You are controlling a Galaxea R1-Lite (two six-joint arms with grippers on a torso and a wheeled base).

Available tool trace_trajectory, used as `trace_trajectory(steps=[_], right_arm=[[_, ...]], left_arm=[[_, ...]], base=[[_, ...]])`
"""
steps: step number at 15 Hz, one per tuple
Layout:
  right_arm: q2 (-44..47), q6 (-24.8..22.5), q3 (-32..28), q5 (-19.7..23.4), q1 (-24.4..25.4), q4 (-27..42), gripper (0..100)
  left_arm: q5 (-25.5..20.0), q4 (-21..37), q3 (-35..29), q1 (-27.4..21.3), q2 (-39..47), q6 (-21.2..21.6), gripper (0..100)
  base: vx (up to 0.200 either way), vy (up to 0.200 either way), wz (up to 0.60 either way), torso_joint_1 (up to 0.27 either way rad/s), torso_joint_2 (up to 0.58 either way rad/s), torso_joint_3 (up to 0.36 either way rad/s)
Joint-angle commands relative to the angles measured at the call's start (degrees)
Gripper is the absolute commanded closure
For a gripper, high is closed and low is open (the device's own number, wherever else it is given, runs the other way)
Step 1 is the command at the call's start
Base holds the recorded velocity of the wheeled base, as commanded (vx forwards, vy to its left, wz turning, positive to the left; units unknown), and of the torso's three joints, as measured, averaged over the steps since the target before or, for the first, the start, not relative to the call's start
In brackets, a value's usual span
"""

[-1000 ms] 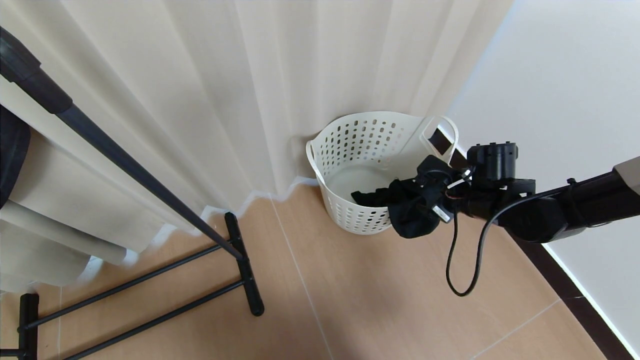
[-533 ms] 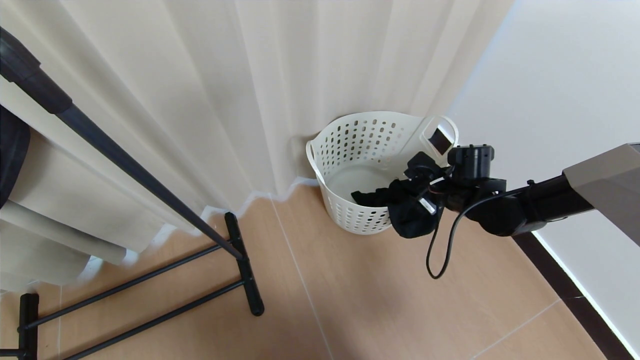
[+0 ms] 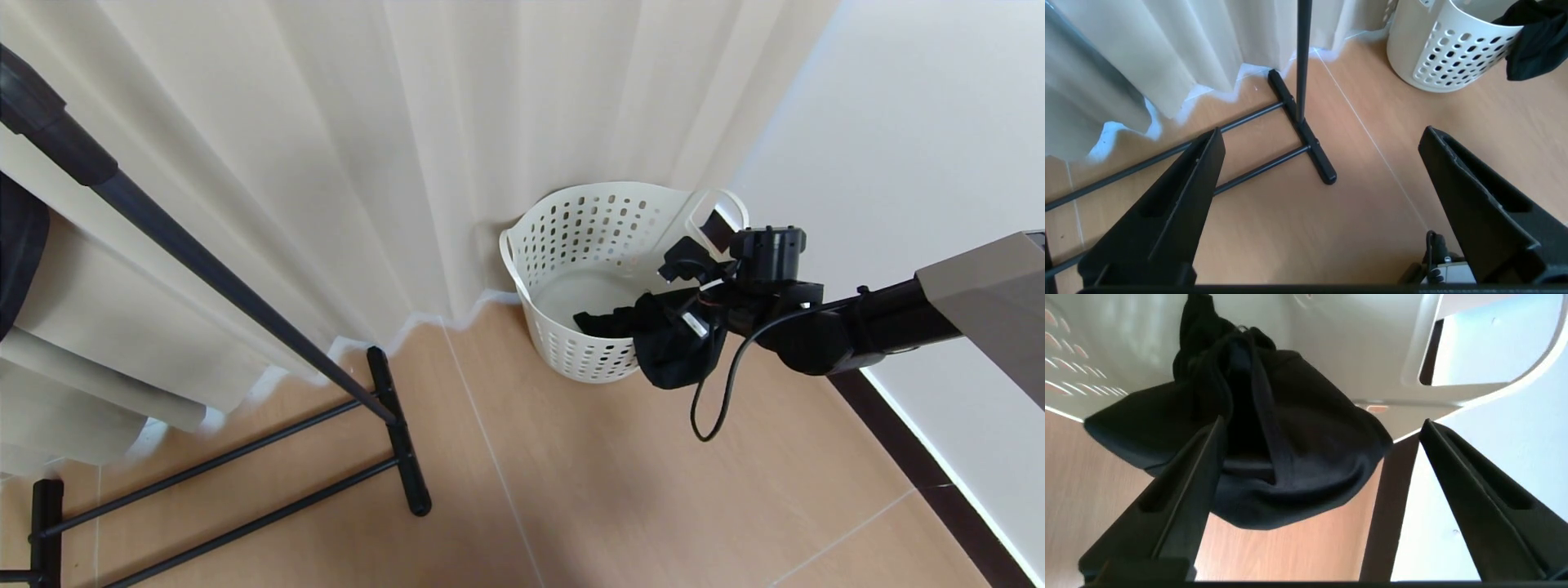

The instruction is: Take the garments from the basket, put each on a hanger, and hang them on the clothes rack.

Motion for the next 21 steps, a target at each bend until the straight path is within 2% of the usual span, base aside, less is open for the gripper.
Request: trace_trajectory(steps=[1,12,17,21], right_arm=[[-0.67,-0.02,-0.16,0.06,-0.09,0.01,0],[1.52,-0.11,-1.66,0.06,-0.26,0.27,0],[5.21,-0.11,-6.40,0.06,0.00,0.54,0],[5.65,-0.11,-7.02,0.14,0.00,0.54,0]], left_arm=[[0.05,-0.01,0.09,-0.02,-0.02,0.11,0],[0.14,-0.01,0.09,-0.02,-0.02,0.02,0],[0.14,-0.01,0.09,-0.02,-0.02,-0.07,0],[0.05,-0.01,0.09,-0.02,-0.02,-0.07,0]], base=[[0.000,0.000,0.00,0.000,0.00,0.000],[0.000,0.000,0.00,0.000,0.00,0.000],[0.000,0.000,0.00,0.000,0.00,0.000],[0.000,0.000,0.00,0.000,0.00,0.000]])
